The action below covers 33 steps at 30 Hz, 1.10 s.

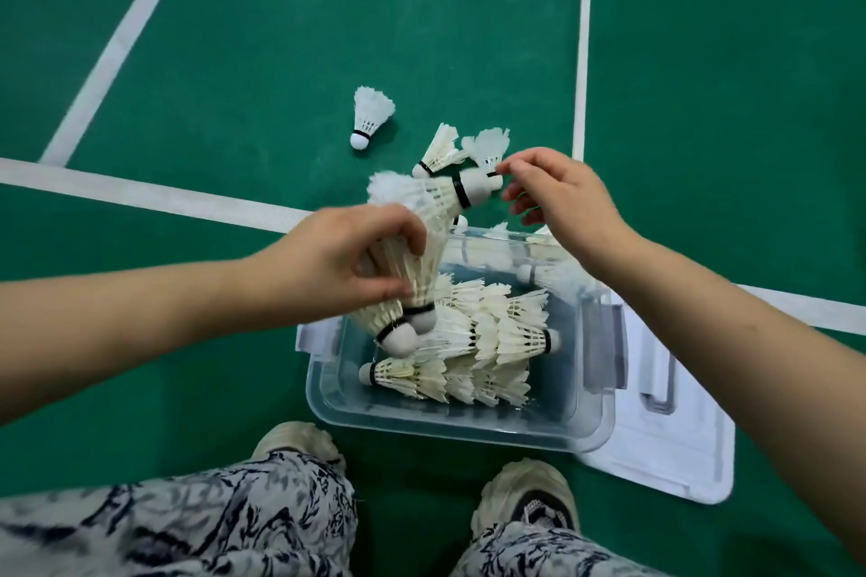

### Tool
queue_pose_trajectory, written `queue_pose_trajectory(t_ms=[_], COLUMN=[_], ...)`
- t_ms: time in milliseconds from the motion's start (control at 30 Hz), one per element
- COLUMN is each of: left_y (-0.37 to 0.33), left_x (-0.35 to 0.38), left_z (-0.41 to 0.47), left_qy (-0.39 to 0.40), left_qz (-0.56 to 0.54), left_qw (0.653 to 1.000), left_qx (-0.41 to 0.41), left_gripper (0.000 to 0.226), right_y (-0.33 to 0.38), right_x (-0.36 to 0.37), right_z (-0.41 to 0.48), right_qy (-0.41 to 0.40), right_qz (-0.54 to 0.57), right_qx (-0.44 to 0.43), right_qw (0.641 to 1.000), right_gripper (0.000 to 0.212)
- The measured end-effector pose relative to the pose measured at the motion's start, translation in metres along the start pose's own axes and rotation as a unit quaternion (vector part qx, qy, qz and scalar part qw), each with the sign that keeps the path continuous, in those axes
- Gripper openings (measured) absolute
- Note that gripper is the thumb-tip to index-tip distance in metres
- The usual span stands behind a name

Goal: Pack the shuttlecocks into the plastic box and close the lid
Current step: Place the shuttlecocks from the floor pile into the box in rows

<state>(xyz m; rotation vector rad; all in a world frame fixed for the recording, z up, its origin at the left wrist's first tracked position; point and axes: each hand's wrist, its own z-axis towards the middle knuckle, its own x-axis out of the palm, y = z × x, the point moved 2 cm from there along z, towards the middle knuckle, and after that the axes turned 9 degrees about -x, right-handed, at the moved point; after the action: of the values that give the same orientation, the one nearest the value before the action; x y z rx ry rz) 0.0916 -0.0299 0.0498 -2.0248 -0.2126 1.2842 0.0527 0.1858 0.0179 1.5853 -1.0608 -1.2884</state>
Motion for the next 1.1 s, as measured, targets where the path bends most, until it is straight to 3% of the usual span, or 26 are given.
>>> queue_pose_trajectory(t_ms=[67,167,233,300,467,600,700,867,1100], left_y=[-0.007,-0.016,-0.019,-0.019,-0.013,-0.008,-0.002,0.008,0.030], left_x=[0.011,0.027,0.034,0.037,0.042,0.051,0.054,0.050,0.041], left_z=[-0.013,-0.027,-0.031,-0.033,-0.032,-0.030,-0.028,-0.028,-0.027], left_qy=[0.034,0.074,0.100,0.114,0.123,0.159,0.171,0.157,0.095], left_qz=[-0.002,0.001,0.003,0.001,-0.004,0.002,0.015,0.010,-0.080], left_qw=[0.999,0.996,0.994,0.992,0.990,0.984,0.982,0.987,0.987], left_qx=[0.020,0.046,0.054,0.057,0.065,0.085,0.078,0.022,-0.101], left_gripper=[0.036,0.032,0.032,0.032,0.032,0.033,0.035,0.033,0.025], right_y=[0.013,0.027,0.030,0.028,0.014,0.004,0.001,-0.001,0.003], right_x=[0.010,0.025,0.030,0.033,0.038,0.039,0.034,0.019,-0.001], right_z=[-0.005,-0.017,-0.025,-0.030,-0.037,-0.039,-0.036,-0.029,-0.030], right_qy=[0.072,0.243,0.344,0.388,0.395,0.405,0.380,0.347,0.310], right_qz=[0.067,0.092,0.083,0.045,0.034,0.059,0.056,0.052,-0.091], right_qx=[0.046,0.088,0.085,0.061,0.102,0.137,0.152,0.157,0.120], right_qw=[0.994,0.962,0.931,0.919,0.912,0.902,0.911,0.923,0.939], right_gripper=[0.022,0.019,0.021,0.025,0.025,0.010,0.015,0.017,0.019])
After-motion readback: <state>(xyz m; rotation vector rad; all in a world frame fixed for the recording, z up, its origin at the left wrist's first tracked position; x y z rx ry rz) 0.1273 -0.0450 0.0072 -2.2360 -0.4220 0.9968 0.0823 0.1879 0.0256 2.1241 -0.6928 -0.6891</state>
